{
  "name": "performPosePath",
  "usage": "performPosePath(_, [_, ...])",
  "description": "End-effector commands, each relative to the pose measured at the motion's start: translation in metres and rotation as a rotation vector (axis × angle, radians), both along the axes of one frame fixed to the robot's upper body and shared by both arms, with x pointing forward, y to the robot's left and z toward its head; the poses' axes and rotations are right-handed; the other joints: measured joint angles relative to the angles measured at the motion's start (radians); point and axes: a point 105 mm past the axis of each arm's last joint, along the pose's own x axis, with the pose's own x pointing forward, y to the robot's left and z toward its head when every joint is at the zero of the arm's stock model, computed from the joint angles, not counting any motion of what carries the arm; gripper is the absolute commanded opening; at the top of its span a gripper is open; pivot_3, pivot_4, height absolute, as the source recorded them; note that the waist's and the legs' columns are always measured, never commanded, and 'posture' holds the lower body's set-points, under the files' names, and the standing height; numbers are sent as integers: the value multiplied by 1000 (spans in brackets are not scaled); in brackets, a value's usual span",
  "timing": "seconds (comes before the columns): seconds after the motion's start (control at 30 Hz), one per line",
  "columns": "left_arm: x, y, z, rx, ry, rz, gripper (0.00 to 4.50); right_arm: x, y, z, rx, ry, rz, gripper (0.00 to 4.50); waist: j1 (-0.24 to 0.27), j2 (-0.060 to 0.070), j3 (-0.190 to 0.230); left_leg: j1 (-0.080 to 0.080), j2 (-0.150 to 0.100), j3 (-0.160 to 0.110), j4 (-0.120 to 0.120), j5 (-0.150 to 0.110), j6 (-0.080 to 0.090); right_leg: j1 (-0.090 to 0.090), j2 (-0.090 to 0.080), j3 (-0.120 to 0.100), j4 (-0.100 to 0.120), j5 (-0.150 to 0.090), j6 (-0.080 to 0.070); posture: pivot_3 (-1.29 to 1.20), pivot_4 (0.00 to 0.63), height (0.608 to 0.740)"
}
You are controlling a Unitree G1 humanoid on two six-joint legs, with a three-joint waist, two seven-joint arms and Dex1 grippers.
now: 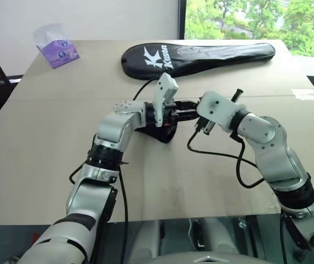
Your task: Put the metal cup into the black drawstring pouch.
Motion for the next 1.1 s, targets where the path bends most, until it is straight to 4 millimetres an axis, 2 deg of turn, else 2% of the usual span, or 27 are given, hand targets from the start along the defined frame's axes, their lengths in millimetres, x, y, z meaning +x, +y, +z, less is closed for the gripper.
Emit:
performPosePath(0.03, [-1, -2, 13, -14, -45, -17, 501, -7, 3, 11, 13, -44, 18, 0, -1, 0, 0, 0, 0, 0, 0, 0, 0, 0, 0, 0, 0, 0, 0, 0, 150, 740])
performPosePath(0.07, [0, -2, 13, -14, -45, -17, 198, -7, 2, 11, 12, -43, 17, 0, -1, 0, 0, 0, 0, 0, 0, 0, 0, 0, 0, 0, 0, 0, 0, 0, 150, 740])
performPosePath(0.17, [0, -2, 12, -11, -44, -15, 198, -7, 1, 10, 16, -40, 11, 0, 0, 0, 0, 0, 0, 0, 0, 0, 0, 0, 0, 0, 0, 0, 0, 0, 150, 740])
performPosePath(0.23, [2, 2, 7, 9, -32, -3, 198, -3, -10, 11, 33, -38, -29, 0, 0, 0, 0, 0, 0, 0, 0, 0, 0, 0, 0, 0, 0, 0, 0, 0, 150, 740])
performPosePath(0.3, [6, 12, -8, 59, -5, 28, 198, 7, -36, 15, 104, -25, -126, 0, 1, 0, 0, 0, 0, 0, 0, 0, 0, 0, 0, 0, 0, 0, 0, 0, 150, 740])
performPosePath(0.33, [8, 20, -17, 88, 7, 55, 198, 14, -57, 16, 129, -25, -203, 0, 1, 0, 0, 0, 0, 0, 0, 0, 0, 0, 0, 0, 0, 0, 0, 0, 150, 740])
performPosePath(0.43, [12, 44, -38, 160, 56, 122, 198, 29, -138, 1, 140, -10, -474, 0, 7, 0, 0, 0, -1, 0, 1, 0, 0, 1, 0, 0, 0, 0, 0, 0, 150, 740])
performPosePath(0.47, [12, 50, -42, 176, 65, 136, 198, 30, -158, -5, 136, -5, -534, 0, 11, 0, 0, 0, -1, 0, 1, 0, 0, 1, -1, 0, 0, 0, 0, 0, 150, 740])
performPosePath(0.53, [13, 61, -49, 203, 85, 169, 198, 28, -191, -18, 132, 14, -624, 0, 17, 0, 0, 0, 0, 0, 0, -1, 1, 1, -1, 0, 0, 0, 0, 0, 150, 740])
performPosePath(0.6, [15, 71, -56, 241, 88, 201, 198, 25, -212, -30, 131, 37, -675, 0, 18, 2, -1, 0, 0, 0, 0, -2, 4, 1, 0, 0, 0, 0, 0, 0, 150, 740])
performPosePath(0.7, [16, 74, -59, 263, 68, 215, 198, 22, -213, -39, 156, 67, -652, 0, 15, 2, -1, 1, 0, 2, 1, -2, 4, 1, 0, 1, 0, 0, 0, 0, 150, 740])
performPosePath(0.8, [13, 66, -54, 231, 50, 191, 198, 19, -183, -50, 256, 161, -521, 0, 16, 2, -1, 1, 0, 2, 2, -3, 5, 1, 1, 2, 1, 0, 0, 0, 150, 740])
performPosePath(0.87, [7, 59, -46, 182, 53, 154, 1213, 12, -157, -53, 341, 231, -394, 615, 17, 2, -1, 1, 0, 0, 2, -3, 5, 2, 1, 1, 1, 0, 0, 0, 150, 740])
performPosePath(0.9, [4, 57, -41, 159, 42, 146, 1543, 7, -148, -56, 355, 259, -356, 950, 17, 2, -1, 2, 0, 0, 2, -3, 5, 3, 1, 1, 1, 0, 0, 0, 150, 740])
performPosePath(1.03, [-1, 61, -21, 41, 17, 196, 3059, -12, -140, -57, 411, 301, -316, 2513, 17, 3, -1, 2, 1, 1, 2, -3, 5, 3, 1, 1, 1, 0, 0, 0, 150, 740])
performPosePath(1.1, [-7, 66, -14, 6, 11, 227, 3971, -23, -137, -53, 468, 307, -287, 3472, 17, 3, -1, 1, 1, -1, 3, -3, 5, 3, -1, 2, 1, 0, 0, 0, 150, 740])
